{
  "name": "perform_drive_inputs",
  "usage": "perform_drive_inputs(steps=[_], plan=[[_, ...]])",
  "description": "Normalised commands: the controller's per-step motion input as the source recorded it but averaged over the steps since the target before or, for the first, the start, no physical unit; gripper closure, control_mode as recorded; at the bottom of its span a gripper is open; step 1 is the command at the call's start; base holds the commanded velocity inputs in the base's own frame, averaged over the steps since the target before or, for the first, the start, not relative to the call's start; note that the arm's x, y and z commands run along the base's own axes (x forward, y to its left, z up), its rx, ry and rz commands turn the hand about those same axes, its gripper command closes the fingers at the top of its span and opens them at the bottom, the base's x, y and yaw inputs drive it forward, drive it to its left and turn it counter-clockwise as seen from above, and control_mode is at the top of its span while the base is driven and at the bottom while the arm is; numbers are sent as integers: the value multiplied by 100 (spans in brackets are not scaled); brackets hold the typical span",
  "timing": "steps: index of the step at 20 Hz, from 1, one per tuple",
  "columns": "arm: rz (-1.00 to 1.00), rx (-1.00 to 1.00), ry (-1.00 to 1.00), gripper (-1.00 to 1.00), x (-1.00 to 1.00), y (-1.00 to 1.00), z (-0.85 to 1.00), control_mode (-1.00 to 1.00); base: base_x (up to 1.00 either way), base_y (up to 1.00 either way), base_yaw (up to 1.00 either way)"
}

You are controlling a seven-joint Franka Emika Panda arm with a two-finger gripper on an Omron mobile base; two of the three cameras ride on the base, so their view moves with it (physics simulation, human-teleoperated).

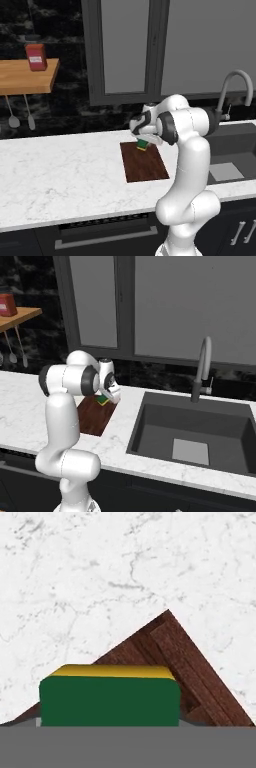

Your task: Pick up the sponge from the counter and clean the cutting board by briefly scrubbing or pressing down on the cutting board. Once finished, release the sponge.

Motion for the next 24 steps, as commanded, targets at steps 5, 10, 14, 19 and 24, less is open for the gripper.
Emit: perform_drive_inputs(steps=[5, 10, 14, 19, 24], plan=[[0, 0, 0, 100, -27, -86, -46, -100, 0, 0, 0], [0, 0, 0, 100, -40, -90, -50, -100, 0, 0, 0], [0, 0, -2, 100, -47, -58, -53, -100, 0, 0, 0], [0, -9, -9, 100, -73, 15, -44, -100, 0, 0, 0], [6, -22, -11, 100, -86, 80, -35, -100, 0, 0, 0]])
